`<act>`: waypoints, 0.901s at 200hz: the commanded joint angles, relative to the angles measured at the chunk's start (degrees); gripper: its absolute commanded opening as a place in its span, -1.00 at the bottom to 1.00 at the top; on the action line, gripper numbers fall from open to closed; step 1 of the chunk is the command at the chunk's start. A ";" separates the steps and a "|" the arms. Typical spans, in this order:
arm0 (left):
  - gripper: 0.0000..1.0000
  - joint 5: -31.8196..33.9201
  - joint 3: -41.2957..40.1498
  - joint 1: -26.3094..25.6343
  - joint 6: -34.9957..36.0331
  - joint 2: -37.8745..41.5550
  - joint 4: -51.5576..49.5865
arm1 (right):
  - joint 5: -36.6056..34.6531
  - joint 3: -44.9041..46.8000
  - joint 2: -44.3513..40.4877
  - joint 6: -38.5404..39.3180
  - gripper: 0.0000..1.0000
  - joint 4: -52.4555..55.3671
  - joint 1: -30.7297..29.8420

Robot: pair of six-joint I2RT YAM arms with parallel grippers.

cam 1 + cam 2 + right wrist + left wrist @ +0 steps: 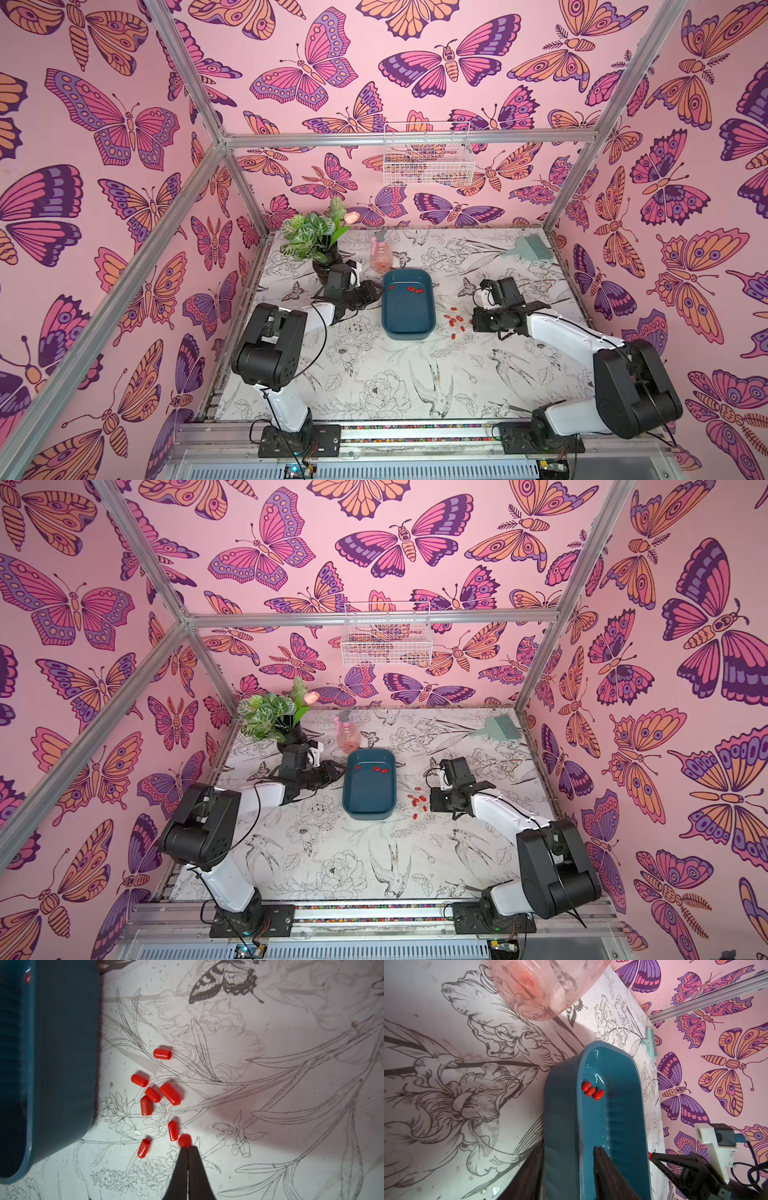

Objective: Take the screw protection sleeves out of the storage box
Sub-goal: Place the screw protection sleeve at the center of the board.

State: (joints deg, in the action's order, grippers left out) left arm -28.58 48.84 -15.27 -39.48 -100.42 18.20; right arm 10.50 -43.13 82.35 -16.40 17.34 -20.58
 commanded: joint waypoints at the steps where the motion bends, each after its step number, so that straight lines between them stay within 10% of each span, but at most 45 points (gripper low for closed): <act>1: -0.12 -0.95 0.38 0.32 0.11 -0.88 0.78 | 1.42 -0.11 1.44 0.89 -1.00 -0.75 0.58; 180: -0.12 -1.15 0.56 0.27 0.02 -1.14 0.74 | 2.84 -0.90 5.80 1.61 -1.00 -1.18 1.55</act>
State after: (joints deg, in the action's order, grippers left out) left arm -28.75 48.84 -15.27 -39.48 -100.42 18.22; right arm 12.34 -43.11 87.09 -15.99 15.88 -19.62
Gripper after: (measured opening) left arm 0.440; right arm 0.070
